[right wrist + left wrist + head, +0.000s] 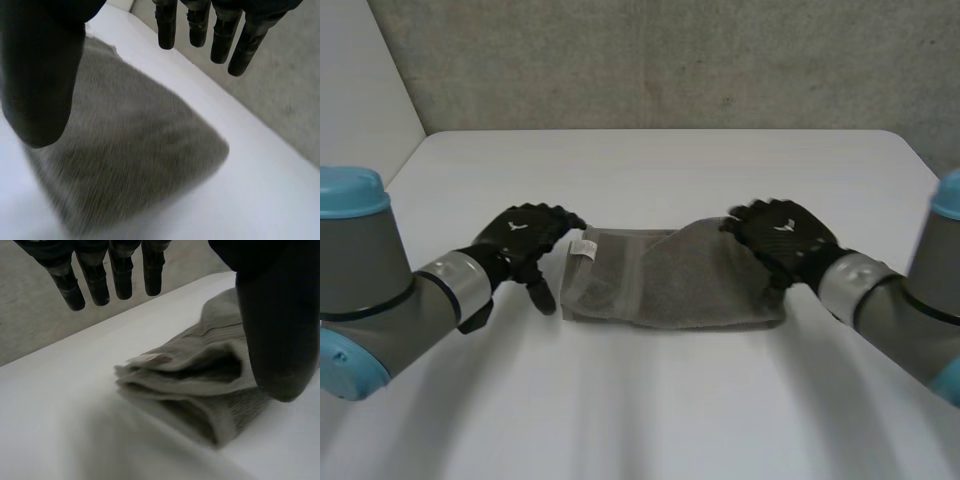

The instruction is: Fold the towel.

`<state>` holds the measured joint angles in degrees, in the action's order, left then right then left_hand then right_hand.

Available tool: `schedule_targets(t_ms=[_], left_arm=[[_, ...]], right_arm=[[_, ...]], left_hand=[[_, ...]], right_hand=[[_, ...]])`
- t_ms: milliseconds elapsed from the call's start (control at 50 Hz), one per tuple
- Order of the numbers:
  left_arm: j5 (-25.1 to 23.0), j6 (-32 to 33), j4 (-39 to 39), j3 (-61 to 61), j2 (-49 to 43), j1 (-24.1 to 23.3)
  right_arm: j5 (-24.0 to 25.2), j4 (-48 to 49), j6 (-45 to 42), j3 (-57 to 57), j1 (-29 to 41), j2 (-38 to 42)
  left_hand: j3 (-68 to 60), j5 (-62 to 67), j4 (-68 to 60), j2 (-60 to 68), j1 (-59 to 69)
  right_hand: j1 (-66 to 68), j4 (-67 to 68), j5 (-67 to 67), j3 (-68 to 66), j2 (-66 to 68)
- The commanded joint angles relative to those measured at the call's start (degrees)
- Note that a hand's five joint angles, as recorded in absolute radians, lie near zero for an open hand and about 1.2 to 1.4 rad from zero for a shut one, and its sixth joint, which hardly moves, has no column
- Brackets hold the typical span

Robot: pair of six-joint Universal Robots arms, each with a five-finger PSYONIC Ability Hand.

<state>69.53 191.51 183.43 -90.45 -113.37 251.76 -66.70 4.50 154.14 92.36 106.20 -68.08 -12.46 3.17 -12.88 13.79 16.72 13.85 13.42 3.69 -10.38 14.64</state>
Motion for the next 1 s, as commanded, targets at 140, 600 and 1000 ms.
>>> schedule_targets(t_ms=[140, 600, 1000], left_arm=[[0.7, 0.01, 3.07, -0.25, -1.93, -6.54], [2.01, 0.01, 4.74, -1.21, -4.05, -7.6], [2.01, 0.01, 4.74, -2.01, -3.09, -6.81]], right_arm=[[5.35, 8.23, 2.13, 12.05, -7.94, -1.8], [5.61, 12.1, 2.13, 11.44, -8.03, 6.73], [11.41, 8.94, 0.9, 10.22, -16.65, -11.01]], left_hand=[[2.46, -1.11, 2.88, -1.72, -4.65], [2.46, -1.11, 2.88, -1.72, -4.65], [2.46, -1.28, 2.88, -1.89, -4.82]], right_hand=[[25.98, -3.42, 26.14, 0.38, 25.18], [54.65, -3.42, 54.81, 0.38, 53.86], [66.15, -3.42, 66.31, 0.38, 65.36]])
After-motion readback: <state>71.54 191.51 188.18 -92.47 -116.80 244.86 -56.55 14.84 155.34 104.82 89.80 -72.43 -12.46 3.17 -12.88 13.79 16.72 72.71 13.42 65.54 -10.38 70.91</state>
